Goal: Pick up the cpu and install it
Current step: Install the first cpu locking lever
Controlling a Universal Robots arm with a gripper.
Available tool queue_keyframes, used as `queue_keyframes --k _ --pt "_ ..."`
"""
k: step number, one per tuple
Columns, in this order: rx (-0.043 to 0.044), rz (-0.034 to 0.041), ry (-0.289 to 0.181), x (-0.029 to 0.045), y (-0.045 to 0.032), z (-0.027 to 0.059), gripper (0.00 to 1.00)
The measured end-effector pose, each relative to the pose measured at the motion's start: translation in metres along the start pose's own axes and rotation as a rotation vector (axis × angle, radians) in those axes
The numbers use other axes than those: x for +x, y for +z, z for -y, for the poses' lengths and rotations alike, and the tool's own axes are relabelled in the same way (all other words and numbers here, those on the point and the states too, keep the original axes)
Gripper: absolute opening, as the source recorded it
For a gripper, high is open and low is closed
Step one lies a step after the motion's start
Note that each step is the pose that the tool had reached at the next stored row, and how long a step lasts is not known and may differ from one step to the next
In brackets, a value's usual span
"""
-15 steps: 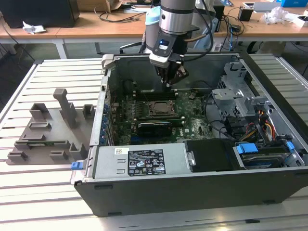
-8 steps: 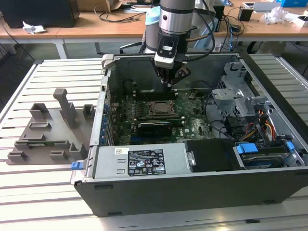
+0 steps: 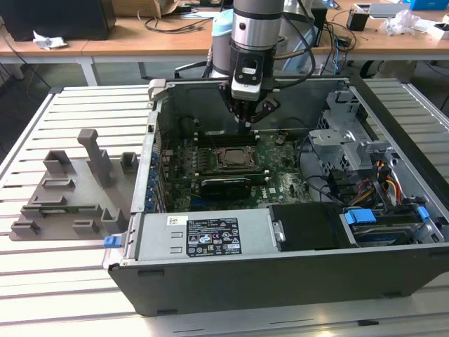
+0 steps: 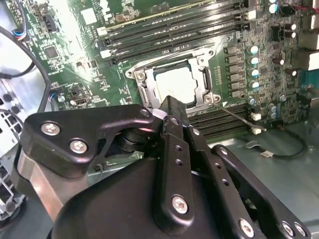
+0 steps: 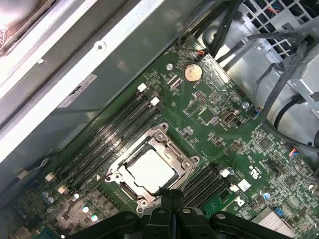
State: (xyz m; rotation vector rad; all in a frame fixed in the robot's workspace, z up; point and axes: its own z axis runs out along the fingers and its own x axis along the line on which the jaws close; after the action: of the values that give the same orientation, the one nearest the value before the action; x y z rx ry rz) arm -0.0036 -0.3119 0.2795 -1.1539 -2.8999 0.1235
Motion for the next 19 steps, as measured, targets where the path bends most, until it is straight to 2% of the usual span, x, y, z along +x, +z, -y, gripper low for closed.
queue_keyframes --k 19 --pt "-0.0024 0.0154 -0.191 0.0000 0.0000 0.0000 0.11"
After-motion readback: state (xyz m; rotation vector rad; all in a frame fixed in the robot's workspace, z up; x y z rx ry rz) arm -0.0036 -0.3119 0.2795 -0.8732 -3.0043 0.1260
